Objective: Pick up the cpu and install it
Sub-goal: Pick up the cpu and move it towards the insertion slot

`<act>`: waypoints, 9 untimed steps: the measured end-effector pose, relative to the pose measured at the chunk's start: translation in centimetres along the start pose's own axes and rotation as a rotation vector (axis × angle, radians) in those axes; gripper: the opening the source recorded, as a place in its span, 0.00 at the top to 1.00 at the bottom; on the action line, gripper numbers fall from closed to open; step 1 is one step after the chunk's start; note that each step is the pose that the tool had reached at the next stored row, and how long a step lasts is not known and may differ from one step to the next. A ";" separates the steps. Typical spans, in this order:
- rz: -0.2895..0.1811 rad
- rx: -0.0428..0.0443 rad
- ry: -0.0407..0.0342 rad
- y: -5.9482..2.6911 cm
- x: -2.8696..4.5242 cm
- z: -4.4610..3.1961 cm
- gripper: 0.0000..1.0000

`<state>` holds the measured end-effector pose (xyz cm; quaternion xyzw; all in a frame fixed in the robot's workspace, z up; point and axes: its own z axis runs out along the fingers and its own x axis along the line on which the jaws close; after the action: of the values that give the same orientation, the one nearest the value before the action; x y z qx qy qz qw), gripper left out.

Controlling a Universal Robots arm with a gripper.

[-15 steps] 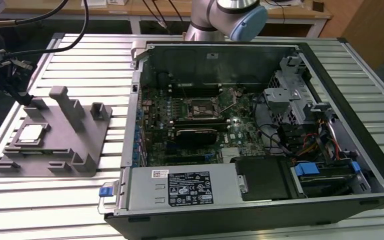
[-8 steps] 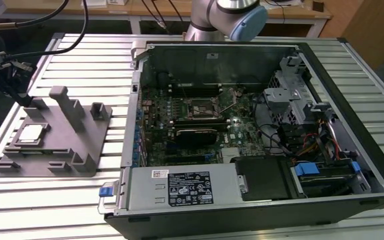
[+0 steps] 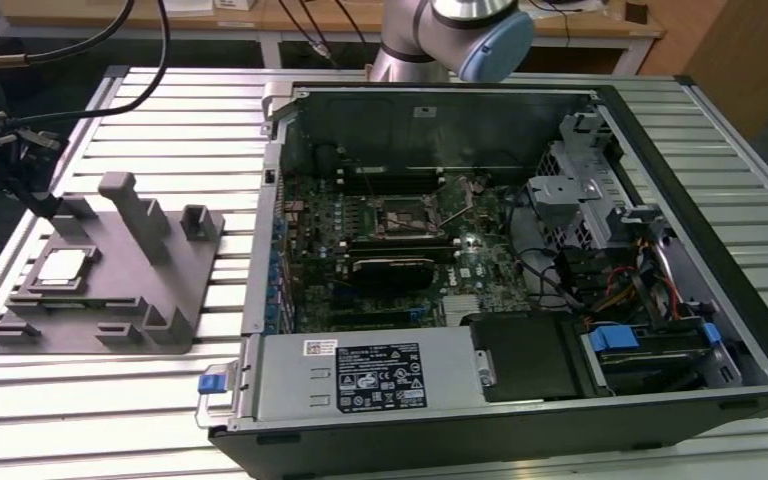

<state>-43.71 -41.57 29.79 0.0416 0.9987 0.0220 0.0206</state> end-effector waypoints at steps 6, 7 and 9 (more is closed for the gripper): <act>0.000 -0.0001 -0.0001 -0.12 0.72 0.50 0.89; 0.000 -0.0001 -0.0001 -0.14 0.83 0.59 0.89; 0.000 -0.0001 -0.0001 -0.18 1.03 0.77 0.89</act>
<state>-44.71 -41.64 28.98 0.0417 0.9987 0.0220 0.0206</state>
